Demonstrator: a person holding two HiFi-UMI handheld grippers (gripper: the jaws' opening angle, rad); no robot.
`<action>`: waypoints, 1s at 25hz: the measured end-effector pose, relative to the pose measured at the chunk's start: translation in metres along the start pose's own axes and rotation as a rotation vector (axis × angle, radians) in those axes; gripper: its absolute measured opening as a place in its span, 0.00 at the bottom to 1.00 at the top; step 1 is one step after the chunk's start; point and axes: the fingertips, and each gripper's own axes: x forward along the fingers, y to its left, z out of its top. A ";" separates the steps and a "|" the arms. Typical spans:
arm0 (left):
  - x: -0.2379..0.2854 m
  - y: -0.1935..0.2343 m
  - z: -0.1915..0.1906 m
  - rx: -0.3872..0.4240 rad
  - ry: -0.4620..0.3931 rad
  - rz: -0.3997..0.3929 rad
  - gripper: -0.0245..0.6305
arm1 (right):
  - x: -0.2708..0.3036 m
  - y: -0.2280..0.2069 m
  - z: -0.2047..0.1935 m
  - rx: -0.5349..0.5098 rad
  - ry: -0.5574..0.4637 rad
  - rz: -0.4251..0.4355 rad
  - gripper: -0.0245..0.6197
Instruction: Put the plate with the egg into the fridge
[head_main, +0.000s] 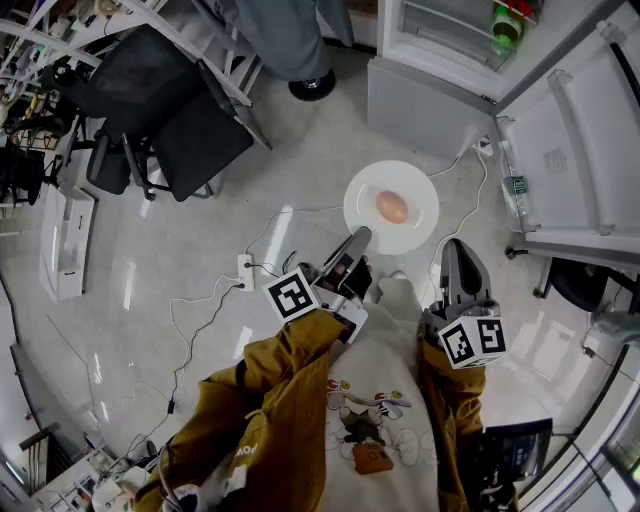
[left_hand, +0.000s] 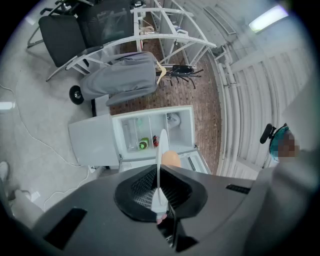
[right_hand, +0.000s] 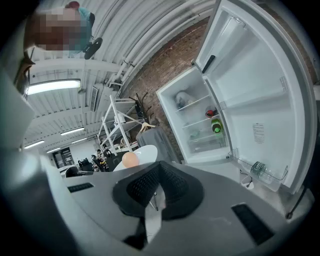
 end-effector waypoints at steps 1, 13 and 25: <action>-0.002 -0.004 0.003 0.000 -0.004 -0.002 0.06 | 0.001 0.003 -0.001 -0.002 0.007 0.007 0.05; 0.007 -0.019 -0.037 0.011 -0.059 0.003 0.06 | -0.023 -0.027 0.008 0.041 0.007 0.072 0.05; 0.028 -0.020 -0.084 0.030 -0.082 0.063 0.06 | -0.066 -0.094 0.000 0.077 -0.004 0.057 0.05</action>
